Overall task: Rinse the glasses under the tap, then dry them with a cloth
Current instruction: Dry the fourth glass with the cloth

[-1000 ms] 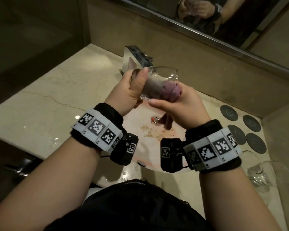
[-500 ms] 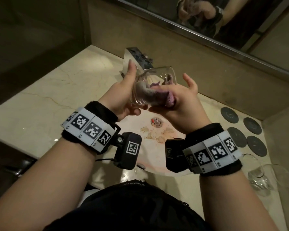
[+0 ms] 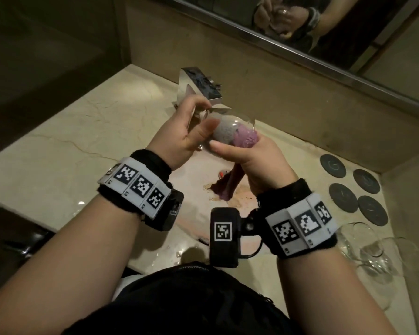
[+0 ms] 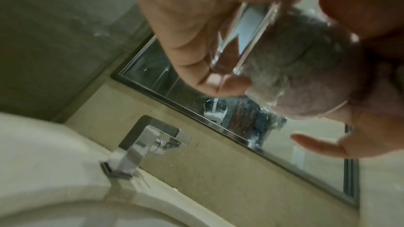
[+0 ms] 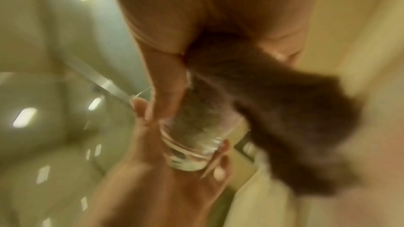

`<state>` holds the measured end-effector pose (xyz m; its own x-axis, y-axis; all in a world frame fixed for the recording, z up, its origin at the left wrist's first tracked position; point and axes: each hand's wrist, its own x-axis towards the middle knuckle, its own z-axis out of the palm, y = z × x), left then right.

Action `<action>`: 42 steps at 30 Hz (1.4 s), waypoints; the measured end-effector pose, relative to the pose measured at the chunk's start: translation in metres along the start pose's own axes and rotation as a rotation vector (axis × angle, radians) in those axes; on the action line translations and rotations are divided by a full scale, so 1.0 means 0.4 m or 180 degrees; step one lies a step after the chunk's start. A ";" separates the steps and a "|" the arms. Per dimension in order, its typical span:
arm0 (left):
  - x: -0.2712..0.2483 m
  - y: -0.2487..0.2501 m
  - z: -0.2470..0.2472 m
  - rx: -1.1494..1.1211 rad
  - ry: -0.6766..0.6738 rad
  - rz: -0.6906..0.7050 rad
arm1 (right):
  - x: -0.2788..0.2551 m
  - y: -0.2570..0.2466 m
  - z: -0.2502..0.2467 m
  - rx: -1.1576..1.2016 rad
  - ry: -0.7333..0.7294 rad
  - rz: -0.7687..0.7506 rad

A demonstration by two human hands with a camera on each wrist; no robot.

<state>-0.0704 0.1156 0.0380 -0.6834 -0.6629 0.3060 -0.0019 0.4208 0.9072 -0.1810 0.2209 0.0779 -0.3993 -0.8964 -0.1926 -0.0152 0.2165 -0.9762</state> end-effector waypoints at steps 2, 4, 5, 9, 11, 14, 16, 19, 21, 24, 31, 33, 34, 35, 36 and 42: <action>-0.003 0.005 0.001 -0.0680 -0.0042 -0.0509 | 0.000 0.003 0.005 -0.0531 0.0188 -0.0186; 0.006 0.005 0.004 -0.1505 -0.0012 -0.1322 | 0.006 0.016 0.000 -0.1661 0.0280 -0.0798; 0.011 0.005 0.005 -0.1791 -0.0066 -0.1670 | 0.009 0.023 -0.005 -0.2150 0.0298 -0.1109; 0.020 -0.010 -0.003 -0.2096 -0.0376 -0.2110 | 0.009 0.025 -0.013 -0.2727 0.0396 -0.1937; 0.026 -0.010 -0.002 -0.1979 -0.0365 -0.1998 | 0.005 0.021 -0.011 -0.2770 0.0433 -0.2001; 0.026 -0.004 0.008 -0.1422 0.0054 -0.1576 | 0.002 -0.003 -0.007 -0.2173 0.0123 -0.1290; 0.018 0.002 0.016 -0.0642 0.0337 -0.0988 | 0.001 -0.012 -0.012 -0.0769 -0.0207 -0.0602; 0.010 0.006 0.015 -0.0305 0.0404 -0.0555 | 0.004 0.006 -0.027 0.0246 -0.0291 -0.0236; 0.015 0.005 0.017 -0.0496 0.0458 -0.0937 | -0.002 0.015 -0.028 0.0278 -0.0379 -0.0345; 0.019 0.019 0.023 -0.1065 0.0539 -0.1599 | -0.020 0.007 -0.026 -0.0311 -0.0712 -0.0727; 0.030 0.034 0.000 -0.1351 0.0299 -0.1843 | -0.015 -0.012 -0.025 -0.3133 -0.0746 -0.1273; 0.026 0.039 0.002 -0.1252 0.0294 -0.1785 | -0.002 -0.013 -0.026 -0.3200 -0.0739 -0.1114; 0.024 0.043 0.004 -0.1186 0.0310 -0.1729 | 0.004 -0.013 -0.026 -0.2927 -0.0773 -0.1012; 0.022 0.050 0.006 -0.1033 0.0361 -0.1635 | 0.006 -0.013 -0.026 -0.2383 -0.0857 -0.0919; 0.020 0.060 0.006 -0.0805 0.0425 -0.1494 | 0.005 -0.018 -0.029 -0.1744 -0.0910 -0.0902; 0.032 0.096 0.009 -0.0266 0.0457 -0.0629 | -0.011 -0.020 -0.026 -0.0023 -0.0547 -0.0763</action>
<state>-0.0819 0.1257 0.0757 -0.5650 -0.8108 0.1528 -0.0607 0.2256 0.9723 -0.1889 0.2271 0.0877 -0.2223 -0.9746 0.0285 -0.0972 -0.0069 -0.9952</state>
